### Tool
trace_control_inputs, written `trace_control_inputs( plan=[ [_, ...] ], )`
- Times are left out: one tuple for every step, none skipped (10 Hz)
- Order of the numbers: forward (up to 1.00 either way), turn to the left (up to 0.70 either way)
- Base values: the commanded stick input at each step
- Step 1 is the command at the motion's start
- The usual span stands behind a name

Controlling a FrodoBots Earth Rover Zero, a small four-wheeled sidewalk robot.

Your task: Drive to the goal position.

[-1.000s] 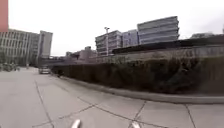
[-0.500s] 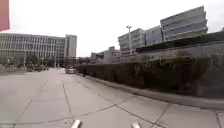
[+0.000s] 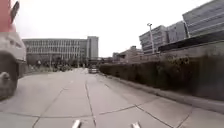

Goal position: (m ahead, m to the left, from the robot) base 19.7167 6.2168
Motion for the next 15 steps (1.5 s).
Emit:
trace_control_inputs(
  plan=[
    [0.41, 0.00],
    [0.75, 0.00],
    [0.84, 0.00],
    [0.85, 0.00],
    [0.85, 0.00],
    [0.85, 0.00],
    [0.85, 0.00],
    [0.85, 0.00],
    [0.85, 0.00],
    [0.85, 0.03],
    [0.85, 0.21],
    [0.85, 0.33],
    [0.85, 0.34],
    [0.85, 0.34],
    [0.85, 0.26]
  ],
)
